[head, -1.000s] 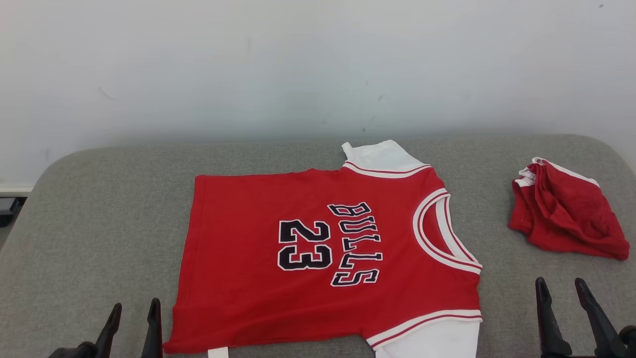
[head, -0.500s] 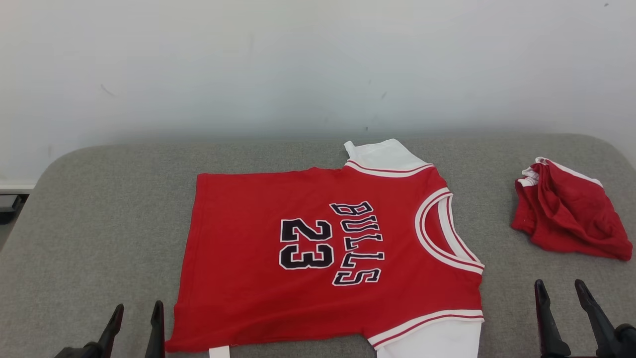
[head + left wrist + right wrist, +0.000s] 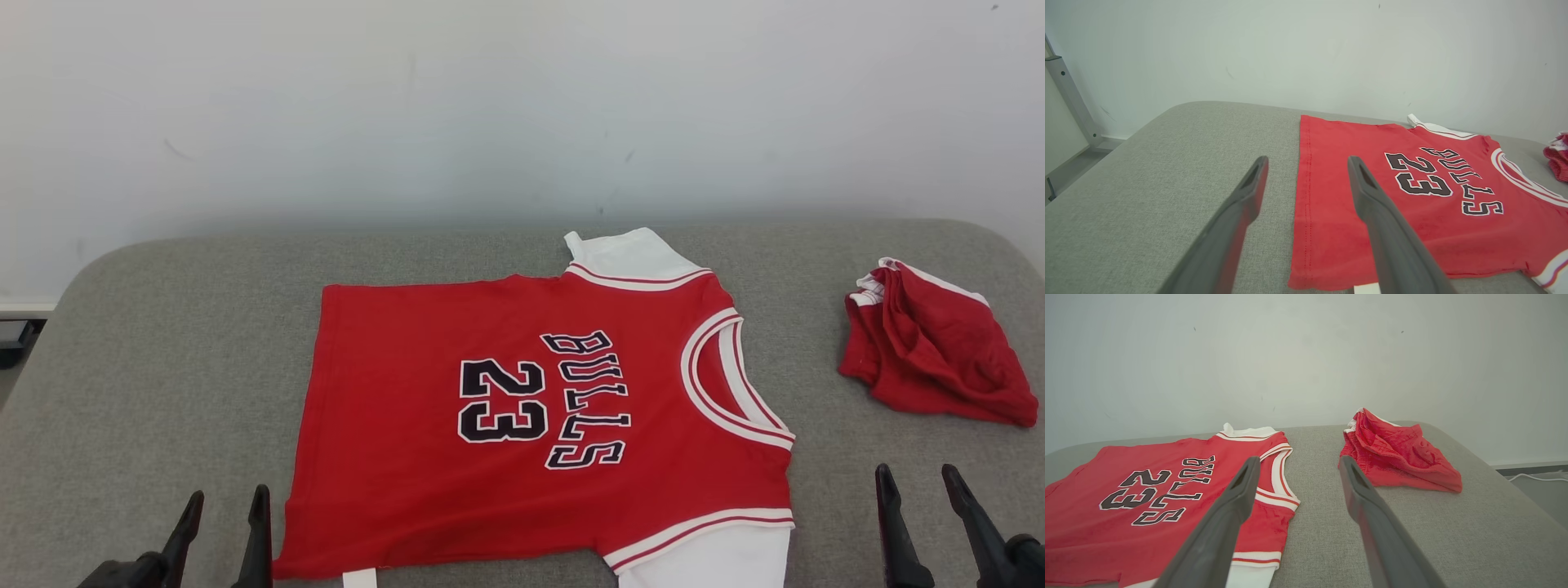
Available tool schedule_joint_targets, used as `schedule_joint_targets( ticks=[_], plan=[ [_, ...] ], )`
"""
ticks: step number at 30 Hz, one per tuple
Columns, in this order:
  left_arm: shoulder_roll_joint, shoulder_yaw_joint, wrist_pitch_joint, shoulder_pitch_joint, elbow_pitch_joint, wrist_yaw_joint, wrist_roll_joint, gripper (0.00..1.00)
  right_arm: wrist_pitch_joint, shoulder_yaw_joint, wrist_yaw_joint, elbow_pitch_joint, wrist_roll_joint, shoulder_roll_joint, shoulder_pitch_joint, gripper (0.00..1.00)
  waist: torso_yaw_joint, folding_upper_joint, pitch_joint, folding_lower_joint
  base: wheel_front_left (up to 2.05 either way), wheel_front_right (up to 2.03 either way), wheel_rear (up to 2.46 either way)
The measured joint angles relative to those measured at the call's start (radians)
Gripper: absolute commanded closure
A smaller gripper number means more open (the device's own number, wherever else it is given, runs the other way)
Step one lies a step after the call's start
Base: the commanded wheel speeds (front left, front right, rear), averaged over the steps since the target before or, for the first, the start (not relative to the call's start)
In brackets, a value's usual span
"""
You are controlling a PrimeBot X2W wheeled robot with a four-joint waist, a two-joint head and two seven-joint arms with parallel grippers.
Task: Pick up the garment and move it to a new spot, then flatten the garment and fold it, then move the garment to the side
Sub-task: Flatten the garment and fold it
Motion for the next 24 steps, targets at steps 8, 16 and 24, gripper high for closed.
schedule_joint_targets(
  ticks=[8,16,24],
  plan=[
    [-0.033,0.033,0.012,0.016,-0.020,0.000,0.010,0.00,0.016,0.000,0.000,-0.006,-0.010,0.013,0.009,0.00,0.000,0.0000,0.001,0.0000,0.00,0.00,0.00],
    [-0.052,0.057,0.027,0.017,-0.042,0.000,0.036,0.00,0.017,-0.012,0.000,-0.015,-0.018,0.028,0.009,0.00,-0.001,0.0000,0.003,0.0000,0.00,0.00,0.00],
    [-0.058,0.063,0.040,0.017,-0.053,0.000,0.039,0.00,0.025,-0.018,0.000,-0.016,-0.018,0.041,0.008,0.00,0.000,0.0000,0.007,0.0000,0.00,0.00,0.00]
  ],
)
